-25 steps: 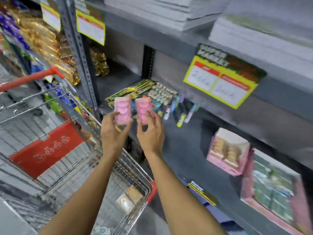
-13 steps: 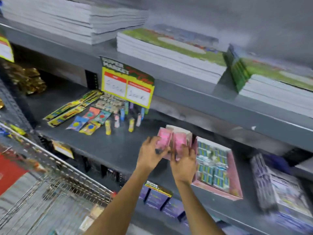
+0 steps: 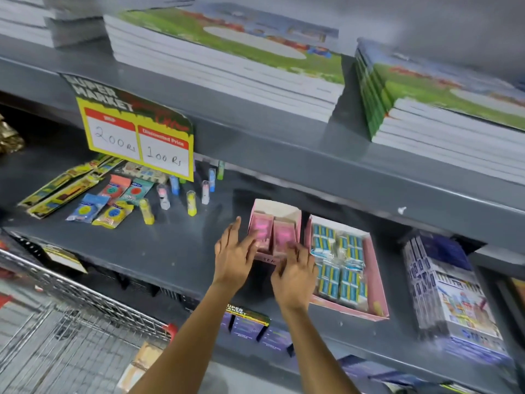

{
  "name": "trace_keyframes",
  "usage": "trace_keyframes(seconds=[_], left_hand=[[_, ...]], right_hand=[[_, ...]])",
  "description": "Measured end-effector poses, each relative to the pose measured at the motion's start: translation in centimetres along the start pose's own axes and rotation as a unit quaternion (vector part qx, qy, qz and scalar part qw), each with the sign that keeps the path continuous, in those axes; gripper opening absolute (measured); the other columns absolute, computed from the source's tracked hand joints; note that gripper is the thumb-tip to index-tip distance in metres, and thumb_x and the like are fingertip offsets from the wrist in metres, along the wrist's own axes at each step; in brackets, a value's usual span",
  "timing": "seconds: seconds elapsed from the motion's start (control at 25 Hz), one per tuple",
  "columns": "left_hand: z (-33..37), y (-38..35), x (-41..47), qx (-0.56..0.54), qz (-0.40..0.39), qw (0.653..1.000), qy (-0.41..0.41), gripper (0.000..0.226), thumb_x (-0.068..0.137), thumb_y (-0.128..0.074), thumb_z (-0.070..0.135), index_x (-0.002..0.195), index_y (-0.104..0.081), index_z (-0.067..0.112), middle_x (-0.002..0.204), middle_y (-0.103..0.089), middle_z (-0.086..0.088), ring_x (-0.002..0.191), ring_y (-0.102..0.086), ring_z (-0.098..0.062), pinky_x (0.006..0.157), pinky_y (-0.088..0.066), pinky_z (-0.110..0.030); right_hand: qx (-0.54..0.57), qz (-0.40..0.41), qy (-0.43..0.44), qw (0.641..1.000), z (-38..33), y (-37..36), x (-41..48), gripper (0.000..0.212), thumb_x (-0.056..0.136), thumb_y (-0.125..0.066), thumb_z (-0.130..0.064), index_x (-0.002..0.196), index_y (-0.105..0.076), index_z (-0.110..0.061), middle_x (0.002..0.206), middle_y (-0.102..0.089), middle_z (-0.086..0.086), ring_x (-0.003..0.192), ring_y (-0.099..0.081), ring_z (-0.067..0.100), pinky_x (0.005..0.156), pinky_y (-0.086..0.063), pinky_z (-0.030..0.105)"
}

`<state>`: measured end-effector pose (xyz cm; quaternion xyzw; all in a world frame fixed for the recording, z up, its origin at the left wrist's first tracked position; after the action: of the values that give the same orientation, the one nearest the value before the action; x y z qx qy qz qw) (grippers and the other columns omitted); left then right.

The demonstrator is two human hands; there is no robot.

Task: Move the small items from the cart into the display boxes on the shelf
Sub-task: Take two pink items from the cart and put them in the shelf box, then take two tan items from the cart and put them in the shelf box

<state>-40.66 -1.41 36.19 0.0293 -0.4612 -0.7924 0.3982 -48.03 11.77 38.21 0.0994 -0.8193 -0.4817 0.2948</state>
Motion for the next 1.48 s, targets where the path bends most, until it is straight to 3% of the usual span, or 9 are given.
trace_keyframes(seconds=[0.12, 0.36, 0.48, 0.6, 0.72, 0.84, 1.12, 1.32, 1.48], left_hand=[[-0.6, -0.8, 0.1, 0.000, -0.010, 1.000, 0.015, 0.043, 0.091, -0.030, 0.041, 0.116, -0.062, 0.025, 0.147, -0.035, -0.016, 0.133, -0.031, -0.033, 0.099, -0.031, -0.051], [-0.4, -1.7, 2.0, -0.013, -0.021, 0.998, 0.061, 0.028, 0.095, -0.045, 0.028, 0.119, -0.059, 0.028, 0.152, -0.025, -0.012, 0.139, -0.018, -0.029, 0.106, -0.019, -0.050], [-0.3, -1.0, 1.6, -0.015, -0.016, 0.999, 0.033, 0.031, 0.096, -0.041, 0.031, 0.124, -0.055, 0.028, 0.150, -0.030, -0.013, 0.138, -0.024, -0.030, 0.102, -0.028, -0.050], [-0.3, 1.4, 1.3, -0.001, 0.031, 0.999, 0.008, 0.043, 0.094, -0.030, 0.036, 0.132, -0.046, 0.024, 0.146, -0.039, -0.011, 0.133, -0.036, -0.029, 0.093, -0.042, -0.046], [-2.0, 5.1, 1.1, 0.016, 0.076, 0.997, 0.027, 0.046, 0.095, -0.029, 0.038, 0.136, -0.040, 0.022, 0.146, -0.039, -0.009, 0.132, -0.038, -0.027, 0.091, -0.043, -0.042], [-5.3, 8.9, -0.2, 0.047, 0.097, 0.993, 0.044, 0.047, 0.095, -0.028, 0.038, 0.139, -0.034, 0.023, 0.148, -0.035, -0.010, 0.134, -0.035, -0.028, 0.094, -0.041, -0.044], [-22.1, 17.7, -13.9, 0.114, 0.181, 0.936, 0.279, 0.050, 0.095, -0.023, 0.042, 0.140, -0.034, 0.023, 0.150, -0.029, -0.012, 0.133, -0.034, -0.031, 0.101, -0.034, -0.047], [-29.9, 13.5, -25.4, 0.110, 0.102, 0.887, 0.438, 0.057, 0.093, -0.016, 0.049, 0.142, -0.029, 0.022, 0.151, -0.027, -0.012, 0.137, -0.026, -0.030, 0.109, -0.026, -0.051], [-33.3, 5.4, -30.5, 0.059, 0.003, 0.851, 0.523, 0.053, 0.096, -0.026, 0.048, 0.143, -0.027, 0.024, 0.153, -0.024, -0.010, 0.138, -0.026, -0.028, 0.108, -0.026, -0.047]], right_hand=[[-0.042, 0.012, 0.028, 0.999, 0.0, 0.0, 0.3, 0.046, 0.062, -0.075, 0.003, 0.105, -0.066, -0.007, 0.096, -0.065, 0.016, 0.083, -0.061, 0.033, 0.068, -0.053, 0.043], [-0.058, 0.007, -0.008, 0.998, -0.2, -0.6, 1.7, 0.024, 0.067, -0.076, 0.001, 0.088, -0.068, -0.006, 0.083, -0.066, 0.016, 0.074, -0.060, 0.034, 0.062, -0.050, 0.041], [-0.007, 0.013, 0.004, 1.000, -0.2, -0.7, 1.3, 0.020, 0.078, -0.060, -0.013, 0.097, -0.066, -0.008, 0.098, -0.065, 0.015, 0.084, -0.059, 0.034, 0.071, -0.048, 0.042], [0.124, 0.026, 0.052, 0.991, -2.0, -0.2, 1.4, 0.039, 0.086, -0.040, -0.027, 0.114, -0.063, -0.012, 0.121, -0.062, 0.012, 0.104, -0.054, 0.029, 0.086, -0.043, 0.037], [0.202, 0.023, 0.098, 0.974, -5.6, -0.7, 1.6, 0.047, 0.093, -0.037, -0.039, 0.128, -0.053, -0.011, 0.136, -0.052, 0.013, 0.125, -0.044, 0.023, 0.102, -0.034, 0.035], [0.216, -0.020, 0.153, 0.964, -10.6, -2.3, 0.8, 0.053, 0.092, -0.037, -0.044, 0.133, -0.047, -0.011, 0.143, -0.044, 0.011, 0.132, -0.038, 0.025, 0.108, -0.029, 0.038], [0.257, -0.181, 0.306, 0.899, -24.2, -7.7, -9.8, 0.057, 0.091, -0.038, -0.049, 0.133, -0.047, -0.012, 0.142, -0.045, 0.012, 0.129, -0.041, 0.027, 0.101, -0.034, 0.040], [0.232, -0.326, 0.369, 0.839, -27.5, -14.7, -20.7, 0.052, 0.091, -0.036, -0.042, 0.134, -0.046, -0.014, 0.142, -0.047, 0.006, 0.128, -0.039, 0.021, 0.106, -0.023, 0.035], [0.123, -0.444, 0.296, 0.836, -24.5, -23.8, -26.6, 0.056, 0.092, -0.029, -0.045, 0.142, -0.031, -0.020, 0.151, -0.032, 0.004, 0.137, -0.026, 0.021, 0.112, -0.020, 0.040]])
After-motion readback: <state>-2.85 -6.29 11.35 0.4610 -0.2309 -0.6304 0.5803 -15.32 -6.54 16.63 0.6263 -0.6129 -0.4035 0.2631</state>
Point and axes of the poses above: each hand's wrist, its own x-axis towards the middle knuckle, its own y-axis out of the back of the hand, z = x × y, the point moved 7 cm from there along x, towards the middle knuckle
